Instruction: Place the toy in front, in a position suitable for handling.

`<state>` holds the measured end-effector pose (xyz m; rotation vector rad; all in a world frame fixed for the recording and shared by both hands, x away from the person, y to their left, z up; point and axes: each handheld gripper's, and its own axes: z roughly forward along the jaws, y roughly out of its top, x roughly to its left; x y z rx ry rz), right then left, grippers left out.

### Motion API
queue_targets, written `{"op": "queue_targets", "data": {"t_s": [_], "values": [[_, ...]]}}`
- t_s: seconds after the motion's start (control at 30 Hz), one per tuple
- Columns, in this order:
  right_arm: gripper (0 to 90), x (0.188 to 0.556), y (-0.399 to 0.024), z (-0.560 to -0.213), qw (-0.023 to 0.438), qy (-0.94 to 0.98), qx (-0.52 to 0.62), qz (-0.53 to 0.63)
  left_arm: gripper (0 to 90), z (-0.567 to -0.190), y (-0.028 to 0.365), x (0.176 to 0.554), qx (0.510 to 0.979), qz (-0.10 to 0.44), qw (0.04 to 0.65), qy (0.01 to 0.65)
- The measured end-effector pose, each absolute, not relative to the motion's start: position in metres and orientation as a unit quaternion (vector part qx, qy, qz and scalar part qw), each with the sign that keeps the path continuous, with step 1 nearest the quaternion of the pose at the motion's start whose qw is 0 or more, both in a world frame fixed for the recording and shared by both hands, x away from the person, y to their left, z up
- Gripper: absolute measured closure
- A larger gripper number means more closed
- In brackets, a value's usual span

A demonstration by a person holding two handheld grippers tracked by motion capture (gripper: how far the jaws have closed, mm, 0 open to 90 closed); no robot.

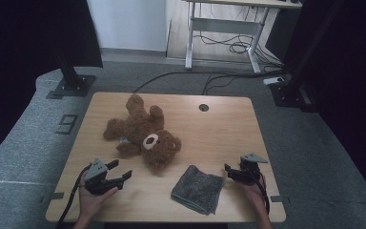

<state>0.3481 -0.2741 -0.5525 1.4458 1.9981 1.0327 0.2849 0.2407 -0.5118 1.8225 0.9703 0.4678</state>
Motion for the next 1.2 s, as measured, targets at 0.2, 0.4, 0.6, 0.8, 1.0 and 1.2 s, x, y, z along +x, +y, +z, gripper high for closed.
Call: {"op": "queue_targets", "data": {"t_s": [0.2,0.4,0.6,0.8,1.0,1.2], "values": [[23.5,0.347,-0.270,-0.545,0.222,0.726,0.511,0.404,27.3,-0.512,0.238,0.285,0.751,0.188,0.489,0.401],[26.0,0.354,-0.257,-0.532,0.197,0.725,0.488,0.445,27.2,-0.507,0.231,0.290,0.747,0.183,0.493,0.406],[26.7,0.382,-0.221,-0.497,0.188,0.746,0.433,0.469,26.4,-0.502,0.214,0.303,0.749,0.183,0.487,0.410],[26.8,0.413,-0.178,-0.469,0.171,0.766,0.391,0.481,25.6,-0.502,0.199,0.314,0.753,0.179,0.484,0.409],[26.6,0.443,-0.130,-0.455,0.149,0.783,0.363,0.483,22.7,-0.501,0.178,0.328,0.765,0.175,0.470,0.405],[26.9,0.464,-0.097,-0.460,0.134,0.789,0.355,0.483,21.4,-0.504,0.153,0.336,0.780,0.179,0.451,0.395]]}}
